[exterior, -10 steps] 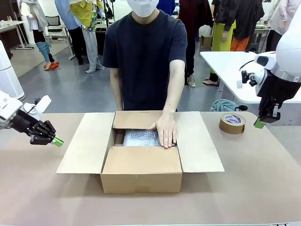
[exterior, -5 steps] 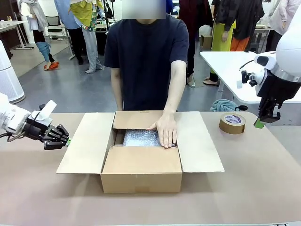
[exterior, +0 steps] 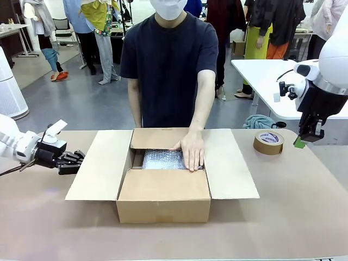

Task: Wrap the clocks to prevent damage.
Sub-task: Push the right (or left) flap of the Package Box to close it.

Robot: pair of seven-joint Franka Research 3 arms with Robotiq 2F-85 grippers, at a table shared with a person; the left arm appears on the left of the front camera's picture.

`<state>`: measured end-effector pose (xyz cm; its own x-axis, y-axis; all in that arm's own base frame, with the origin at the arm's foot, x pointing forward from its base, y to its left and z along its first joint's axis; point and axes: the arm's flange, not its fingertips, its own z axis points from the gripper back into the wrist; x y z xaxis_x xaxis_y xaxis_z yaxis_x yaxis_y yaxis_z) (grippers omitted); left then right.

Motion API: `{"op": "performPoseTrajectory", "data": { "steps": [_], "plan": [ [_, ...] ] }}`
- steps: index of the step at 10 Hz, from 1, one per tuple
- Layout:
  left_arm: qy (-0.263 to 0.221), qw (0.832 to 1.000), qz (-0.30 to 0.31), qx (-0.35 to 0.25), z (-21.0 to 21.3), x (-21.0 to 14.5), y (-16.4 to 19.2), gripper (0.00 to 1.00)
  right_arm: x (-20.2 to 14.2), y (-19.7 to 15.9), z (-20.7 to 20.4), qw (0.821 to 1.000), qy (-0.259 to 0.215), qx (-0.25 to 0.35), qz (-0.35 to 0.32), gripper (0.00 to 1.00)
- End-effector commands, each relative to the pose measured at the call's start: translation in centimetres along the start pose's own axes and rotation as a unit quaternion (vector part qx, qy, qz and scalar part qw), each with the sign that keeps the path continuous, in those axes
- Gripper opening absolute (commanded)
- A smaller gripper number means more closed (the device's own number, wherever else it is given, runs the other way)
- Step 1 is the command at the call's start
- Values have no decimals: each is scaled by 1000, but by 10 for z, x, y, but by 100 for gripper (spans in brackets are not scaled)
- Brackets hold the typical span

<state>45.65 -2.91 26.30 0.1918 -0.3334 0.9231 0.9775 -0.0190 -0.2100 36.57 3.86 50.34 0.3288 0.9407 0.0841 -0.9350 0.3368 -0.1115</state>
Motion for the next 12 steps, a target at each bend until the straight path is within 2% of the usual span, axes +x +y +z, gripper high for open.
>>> {"op": "performPoseTrajectory", "data": {
  "steps": [1, 4, 9, 12],
  "plan": [
    [-61, 997, -37, -3, -7, 5, 9, 0, 0, 0, -1, 1000, -4, 3, 1, 1],
    [-117, 989, -90, -5, -11, 25, 0, 0, 0, 0, -1, 1000, -4, 3, 1, 1],
    [-116, 987, -110, -36, -53, 49, -3, 0, 0, 0, -1, 1000, -4, 3, 1, 1],
    [-107, 987, -111, -34, -80, 57, -1, 0, 0, 0, -1, 1000, -4, 3, 1, 1]
  ]
}}
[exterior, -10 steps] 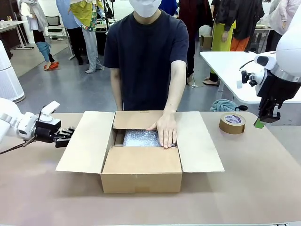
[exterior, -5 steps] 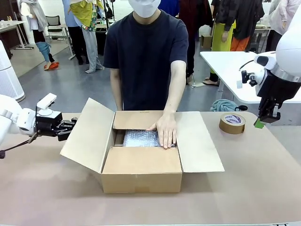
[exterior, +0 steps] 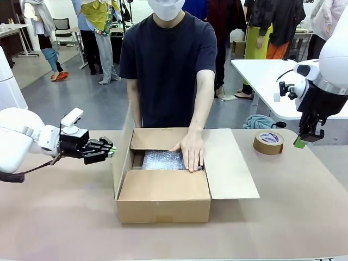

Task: Wrap the clocks to prevent damage.
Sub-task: Push the right (or left) flap of the Package Box to close it.

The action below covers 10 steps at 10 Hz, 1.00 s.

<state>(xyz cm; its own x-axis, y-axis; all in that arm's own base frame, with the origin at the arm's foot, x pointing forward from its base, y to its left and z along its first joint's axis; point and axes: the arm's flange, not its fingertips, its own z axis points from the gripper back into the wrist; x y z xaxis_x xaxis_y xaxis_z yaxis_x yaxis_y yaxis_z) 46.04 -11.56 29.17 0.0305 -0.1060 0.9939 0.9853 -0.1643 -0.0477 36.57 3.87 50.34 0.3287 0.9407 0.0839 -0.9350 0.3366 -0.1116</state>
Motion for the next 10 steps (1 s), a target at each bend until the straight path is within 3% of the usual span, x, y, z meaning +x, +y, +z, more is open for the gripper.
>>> {"op": "performPoseTrajectory", "data": {
  "steps": [1, 7, 10],
  "plan": [
    [8, 1000, -19, 20, -15, -2, 3, 0, 0, 0, -1, 1000, -4, 3, 1, 1],
    [46, 998, -16, 50, -38, -28, 16, 0, 0, 0, -1, 1000, -4, 3, 1, 1],
    [89, 996, -26, 13, -38, -32, 11, 0, 0, 0, -1, 1000, -4, 3, 1, 1]
  ]
}}
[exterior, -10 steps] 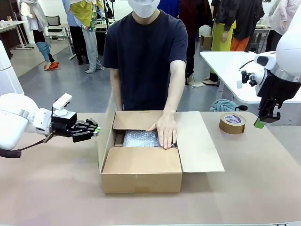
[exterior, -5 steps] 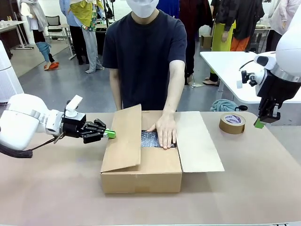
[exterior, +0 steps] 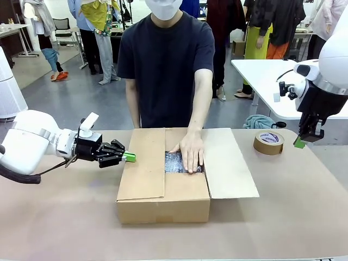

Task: Wrap the clocks to prevent damage.
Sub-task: Push the right (or left) flap of the Package Box to close it, then push the left (or right) flap of the Package Box to close it.

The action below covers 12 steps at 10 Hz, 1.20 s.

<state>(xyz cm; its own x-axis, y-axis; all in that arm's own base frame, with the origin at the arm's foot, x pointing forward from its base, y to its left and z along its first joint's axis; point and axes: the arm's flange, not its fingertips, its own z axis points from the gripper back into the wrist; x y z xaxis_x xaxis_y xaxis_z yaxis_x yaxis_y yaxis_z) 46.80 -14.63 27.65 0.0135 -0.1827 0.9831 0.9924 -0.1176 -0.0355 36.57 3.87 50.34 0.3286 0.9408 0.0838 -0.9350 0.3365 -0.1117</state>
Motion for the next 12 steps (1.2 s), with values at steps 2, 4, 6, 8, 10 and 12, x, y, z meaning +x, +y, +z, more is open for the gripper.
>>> {"op": "performPoseTrajectory", "data": {
  "steps": [2, 4, 6, 8, 10, 12],
  "plan": [
    [-5, 1000, 4, 5, 0, -1, 0, 0, 0, 0, -1, 1000, -4, 3, 1, 1],
    [-5, 1000, 4, 5, 0, -1, 0, 0, 0, 0, -1, 1000, -4, 3, 1, 1],
    [-5, 1000, 4, 5, 0, -1, 0, 0, 0, 0, -1, 1000, -4, 3, 1, 1],
    [-5, 1000, 4, 5, 0, -1, 0, 0, 0, 0, -1, 1000, -4, 3, 1, 1],
    [-5, 1000, 4, 5, 0, -1, 0, 0, 0, 0, -1, 1000, -4, 3, 1, 1],
    [-5, 1000, 4, 5, 0, -1, 0, 0, 0, 0, -1, 1000, -4, 3, 1, 1]
  ]
}}
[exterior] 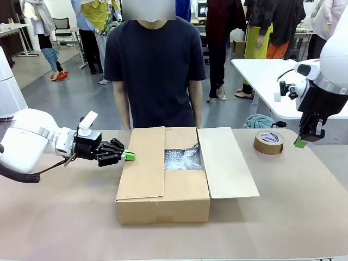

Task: Wrap the clocks to prevent damage.
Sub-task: Push the left (or right) flap of the Package Box to close it.

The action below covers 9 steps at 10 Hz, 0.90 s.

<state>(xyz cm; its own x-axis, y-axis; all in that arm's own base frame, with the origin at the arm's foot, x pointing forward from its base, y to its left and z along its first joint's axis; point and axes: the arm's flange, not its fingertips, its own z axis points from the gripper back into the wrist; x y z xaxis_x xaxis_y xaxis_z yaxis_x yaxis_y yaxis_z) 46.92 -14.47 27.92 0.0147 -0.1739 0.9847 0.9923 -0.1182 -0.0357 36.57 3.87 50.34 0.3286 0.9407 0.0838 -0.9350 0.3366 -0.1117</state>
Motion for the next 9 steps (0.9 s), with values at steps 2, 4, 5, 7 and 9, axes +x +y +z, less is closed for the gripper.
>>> {"op": "performPoseTrajectory", "data": {
  "steps": [2, 4, 5, 7, 9],
  "plan": [
    [0, 1000, 4, 6, -2, -4, -1, 0, 0, 0, -1, 1000, -4, 3, 1, 1],
    [0, 1000, 4, 6, -2, -4, -1, 0, 0, 0, -1, 1000, -4, 3, 1, 1],
    [0, 1000, 4, 6, -2, -4, -1, 0, 0, 0, 0, 1000, 0, 0, 0, 1],
    [0, 1000, 4, 6, -2, -4, -1, 0, -26, -16, -19, 964, -165, 42, 202, 1],
    [0, 1000, 4, 6, -2, -4, -1, 0, -42, -50, -42, 929, -296, 40, 218, 1]
  ]
}}
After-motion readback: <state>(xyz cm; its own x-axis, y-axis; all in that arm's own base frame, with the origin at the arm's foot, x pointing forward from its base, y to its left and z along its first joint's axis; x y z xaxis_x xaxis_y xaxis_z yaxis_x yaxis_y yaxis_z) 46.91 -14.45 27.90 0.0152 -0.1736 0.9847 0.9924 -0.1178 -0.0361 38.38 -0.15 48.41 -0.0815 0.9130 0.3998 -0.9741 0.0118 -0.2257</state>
